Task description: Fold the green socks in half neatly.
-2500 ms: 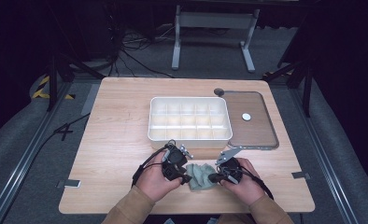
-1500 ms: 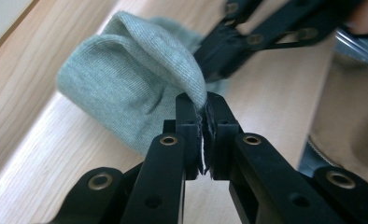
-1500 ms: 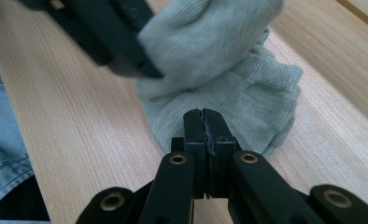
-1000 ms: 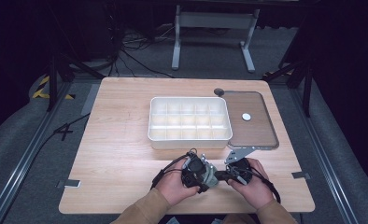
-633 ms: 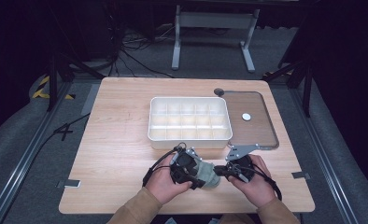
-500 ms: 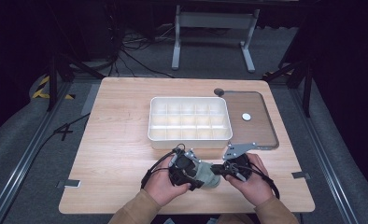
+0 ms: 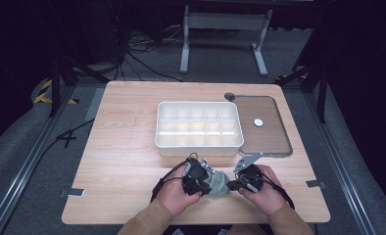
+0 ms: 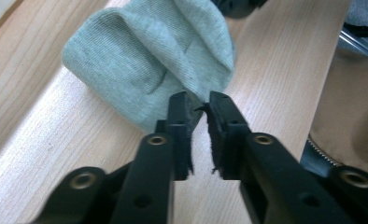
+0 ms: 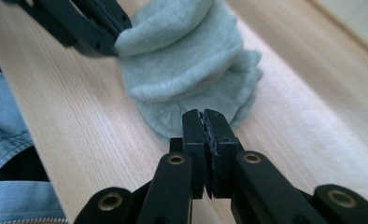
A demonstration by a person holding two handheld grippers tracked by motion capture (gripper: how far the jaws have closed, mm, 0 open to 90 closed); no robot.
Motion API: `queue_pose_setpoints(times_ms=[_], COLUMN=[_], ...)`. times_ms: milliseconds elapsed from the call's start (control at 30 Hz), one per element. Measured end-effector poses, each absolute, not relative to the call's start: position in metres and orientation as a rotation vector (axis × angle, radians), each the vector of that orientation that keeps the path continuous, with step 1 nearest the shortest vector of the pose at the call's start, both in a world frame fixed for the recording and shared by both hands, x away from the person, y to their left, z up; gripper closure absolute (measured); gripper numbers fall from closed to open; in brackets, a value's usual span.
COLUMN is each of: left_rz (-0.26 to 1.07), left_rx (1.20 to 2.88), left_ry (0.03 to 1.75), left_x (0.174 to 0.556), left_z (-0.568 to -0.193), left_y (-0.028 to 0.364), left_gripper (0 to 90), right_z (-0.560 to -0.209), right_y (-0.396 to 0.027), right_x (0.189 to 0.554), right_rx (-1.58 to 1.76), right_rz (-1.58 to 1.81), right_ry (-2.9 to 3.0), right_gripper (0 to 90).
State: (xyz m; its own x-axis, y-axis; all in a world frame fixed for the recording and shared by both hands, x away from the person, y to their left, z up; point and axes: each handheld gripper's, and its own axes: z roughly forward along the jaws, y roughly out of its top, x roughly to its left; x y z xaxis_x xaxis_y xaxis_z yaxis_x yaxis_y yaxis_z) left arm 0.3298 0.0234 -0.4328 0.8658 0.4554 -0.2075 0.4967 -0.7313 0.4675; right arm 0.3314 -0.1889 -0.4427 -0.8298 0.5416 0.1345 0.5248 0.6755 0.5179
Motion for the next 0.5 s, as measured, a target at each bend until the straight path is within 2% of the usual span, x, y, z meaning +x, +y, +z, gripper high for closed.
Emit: queue_pose_setpoints(times_ms=[100, 333, 500], left_rz=[-0.093, -0.089, -0.134], left_rx=[2.507, 2.464, 2.524], left_ry=[0.69, 0.619, 0.58], left_x=[0.331, 0.328, 0.328], left_z=[-0.432, -0.427, -0.444], left_y=[0.022, 0.011, -0.003], left_gripper=[88.9, 89.4, 88.4], right_z=[-0.453, -0.456, -0.457], right_y=[-0.186, -0.188, -0.19], right_x=[0.332, 0.331, 0.33], right_rx=[0.907, 0.915, 0.922], right_rz=[0.823, 0.853, 0.85], right_ry=[2.87, 2.861, 2.859], right_gripper=[89.2, 89.2, 89.2])
